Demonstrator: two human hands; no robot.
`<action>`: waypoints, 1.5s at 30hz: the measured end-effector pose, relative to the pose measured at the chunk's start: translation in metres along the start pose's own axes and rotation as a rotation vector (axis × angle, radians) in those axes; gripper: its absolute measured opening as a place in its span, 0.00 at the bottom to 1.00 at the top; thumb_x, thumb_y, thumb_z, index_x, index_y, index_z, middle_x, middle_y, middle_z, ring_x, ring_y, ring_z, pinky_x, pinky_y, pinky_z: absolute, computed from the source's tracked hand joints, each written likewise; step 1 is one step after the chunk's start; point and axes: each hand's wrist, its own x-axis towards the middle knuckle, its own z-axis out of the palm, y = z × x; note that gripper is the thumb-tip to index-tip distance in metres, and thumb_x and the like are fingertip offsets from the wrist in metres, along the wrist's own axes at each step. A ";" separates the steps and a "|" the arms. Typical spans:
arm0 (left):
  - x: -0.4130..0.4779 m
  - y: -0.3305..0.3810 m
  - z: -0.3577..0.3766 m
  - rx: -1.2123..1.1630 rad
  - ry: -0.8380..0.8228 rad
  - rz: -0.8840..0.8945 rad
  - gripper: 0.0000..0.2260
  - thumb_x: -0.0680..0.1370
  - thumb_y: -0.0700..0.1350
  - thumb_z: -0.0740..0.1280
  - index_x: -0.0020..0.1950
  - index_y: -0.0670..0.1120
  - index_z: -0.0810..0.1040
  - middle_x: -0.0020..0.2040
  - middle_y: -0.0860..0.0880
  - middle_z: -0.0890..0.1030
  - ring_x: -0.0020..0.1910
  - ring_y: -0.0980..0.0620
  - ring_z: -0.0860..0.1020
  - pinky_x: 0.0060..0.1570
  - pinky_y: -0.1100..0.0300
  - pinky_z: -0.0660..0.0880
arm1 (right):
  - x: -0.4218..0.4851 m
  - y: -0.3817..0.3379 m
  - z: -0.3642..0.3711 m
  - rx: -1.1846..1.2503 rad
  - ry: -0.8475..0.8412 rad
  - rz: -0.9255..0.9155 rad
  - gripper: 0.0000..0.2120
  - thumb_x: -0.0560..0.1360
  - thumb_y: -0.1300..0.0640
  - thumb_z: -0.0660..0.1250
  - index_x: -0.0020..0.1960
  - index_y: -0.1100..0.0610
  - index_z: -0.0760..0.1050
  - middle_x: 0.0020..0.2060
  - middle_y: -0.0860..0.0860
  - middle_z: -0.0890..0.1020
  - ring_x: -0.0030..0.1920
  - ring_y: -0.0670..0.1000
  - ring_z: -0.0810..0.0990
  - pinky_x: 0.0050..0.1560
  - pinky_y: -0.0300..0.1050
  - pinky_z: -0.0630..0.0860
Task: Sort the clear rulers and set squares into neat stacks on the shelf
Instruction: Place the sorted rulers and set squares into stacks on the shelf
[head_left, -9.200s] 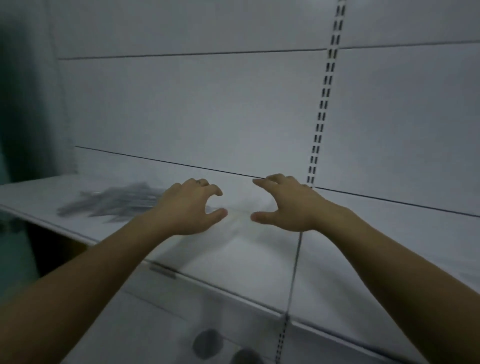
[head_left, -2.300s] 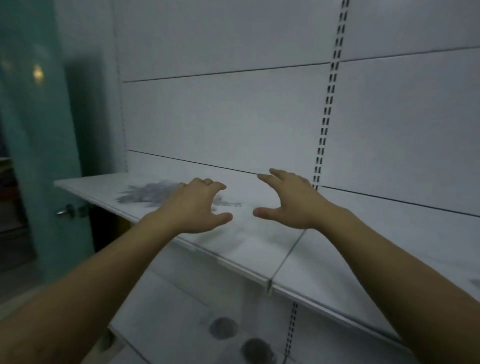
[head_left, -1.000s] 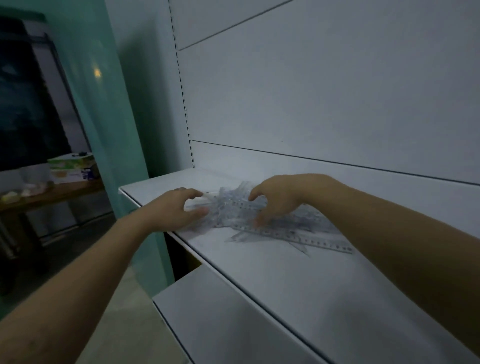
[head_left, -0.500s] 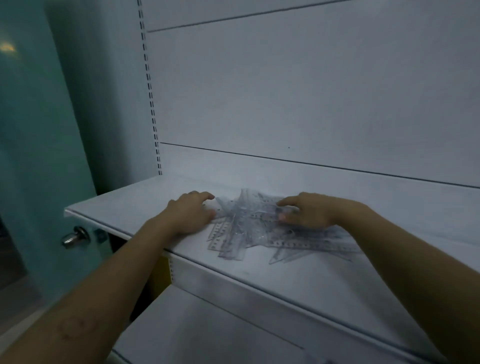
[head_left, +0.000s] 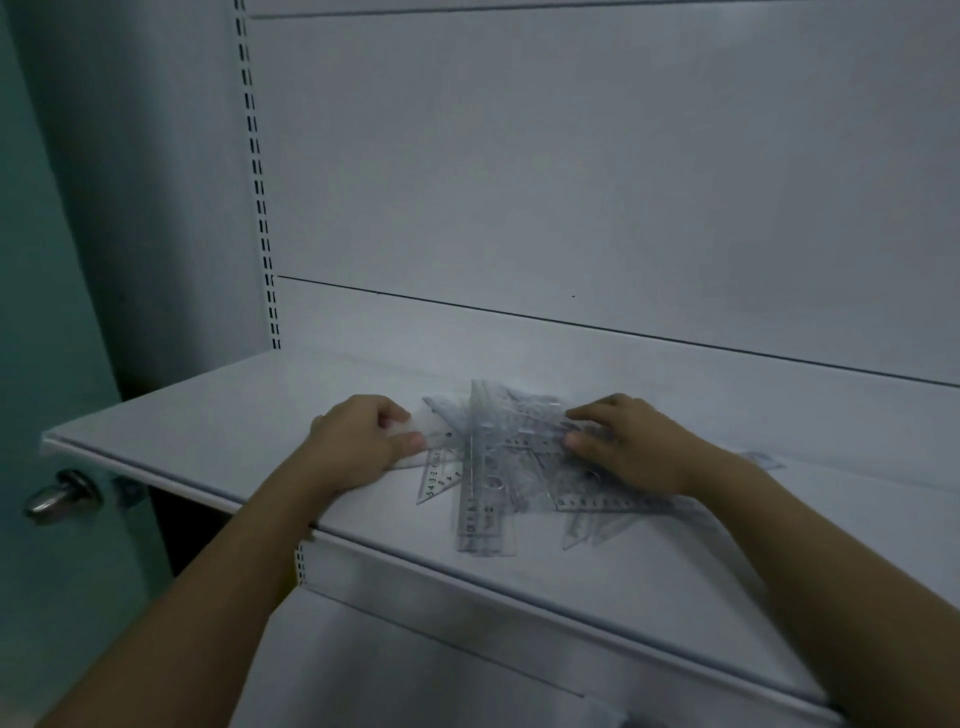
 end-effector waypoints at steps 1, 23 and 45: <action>-0.001 -0.001 -0.001 -0.044 0.014 0.006 0.17 0.70 0.56 0.74 0.54 0.52 0.78 0.50 0.51 0.78 0.48 0.51 0.76 0.52 0.57 0.73 | 0.001 0.001 0.001 0.002 0.013 -0.001 0.29 0.75 0.33 0.52 0.70 0.45 0.68 0.65 0.53 0.72 0.63 0.56 0.71 0.64 0.54 0.69; -0.010 0.010 -0.008 -0.442 0.335 0.091 0.06 0.79 0.49 0.64 0.47 0.48 0.78 0.35 0.50 0.82 0.25 0.55 0.75 0.28 0.62 0.72 | -0.001 -0.016 -0.010 -0.038 0.615 -0.037 0.09 0.81 0.51 0.58 0.51 0.52 0.76 0.34 0.47 0.83 0.29 0.48 0.78 0.33 0.43 0.74; -0.072 0.177 0.014 -0.625 -0.062 0.257 0.02 0.76 0.43 0.70 0.47 0.46 0.80 0.35 0.48 0.85 0.30 0.52 0.80 0.29 0.63 0.72 | -0.171 0.049 -0.117 0.273 0.577 0.180 0.04 0.71 0.55 0.75 0.44 0.48 0.82 0.38 0.46 0.82 0.29 0.42 0.80 0.32 0.34 0.75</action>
